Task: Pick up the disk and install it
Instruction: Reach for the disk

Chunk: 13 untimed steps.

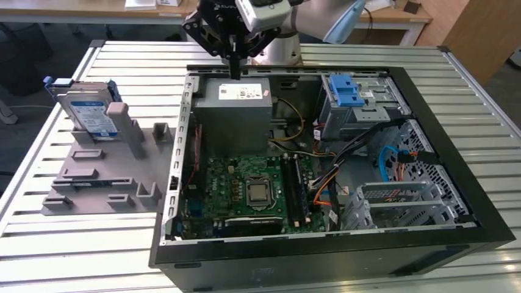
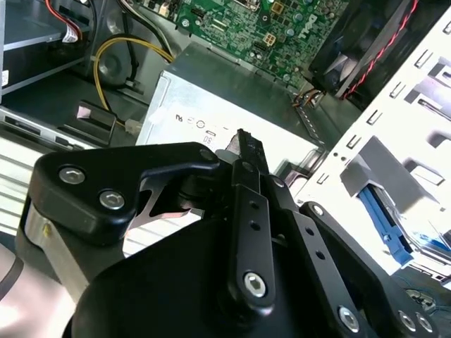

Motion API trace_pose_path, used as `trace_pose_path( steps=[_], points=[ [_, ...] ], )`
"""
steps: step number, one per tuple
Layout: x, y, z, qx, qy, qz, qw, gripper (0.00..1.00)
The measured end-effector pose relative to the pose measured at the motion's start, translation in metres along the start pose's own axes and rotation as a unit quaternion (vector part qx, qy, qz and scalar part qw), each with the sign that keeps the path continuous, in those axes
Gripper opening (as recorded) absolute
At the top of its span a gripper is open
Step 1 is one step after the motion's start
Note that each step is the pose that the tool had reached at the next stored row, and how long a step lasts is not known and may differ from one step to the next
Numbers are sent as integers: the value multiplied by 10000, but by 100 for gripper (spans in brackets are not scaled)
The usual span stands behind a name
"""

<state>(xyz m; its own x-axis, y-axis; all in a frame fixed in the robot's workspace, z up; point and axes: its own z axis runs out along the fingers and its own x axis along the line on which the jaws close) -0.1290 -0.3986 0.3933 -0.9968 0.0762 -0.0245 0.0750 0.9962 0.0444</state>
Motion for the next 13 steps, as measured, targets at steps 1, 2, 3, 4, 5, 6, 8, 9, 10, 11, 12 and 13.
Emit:
trace_pose_path(
  steps=[1, 2, 3, 4, 5, 6, 8, 9, 10, 11, 12, 13],
  points=[
    [9, 0, 0, 0, 0, 0, 10000, 11],
    [17, 0, -1, 0, 0, 0, 10000, 11],
    [26, 0, -1, 0, 0, 0, 10000, 11],
    [35, 0, 0, 0, 0, 1, 10000, 11],
    [45, -1, -1, 0, 0, 0, 10000, 11],
    [54, -1, -1, 0, 0, 1, 10000, 11],
    [72, -2, -1, 0, 0, 1, 10000, 11],
    [80, -2, -1, 0, 0, 1, 10000, 11],
    [87, -3, -2, 0, 0, 0, 10000, 11],
    [95, -4, -2, 0, 0, 0, 10000, 11],
    [105, -4, -2, 0, 0, 0, 10000, 11],
    [115, -4, -2, 0, 0, 0, 10000, 11]
  ],
)
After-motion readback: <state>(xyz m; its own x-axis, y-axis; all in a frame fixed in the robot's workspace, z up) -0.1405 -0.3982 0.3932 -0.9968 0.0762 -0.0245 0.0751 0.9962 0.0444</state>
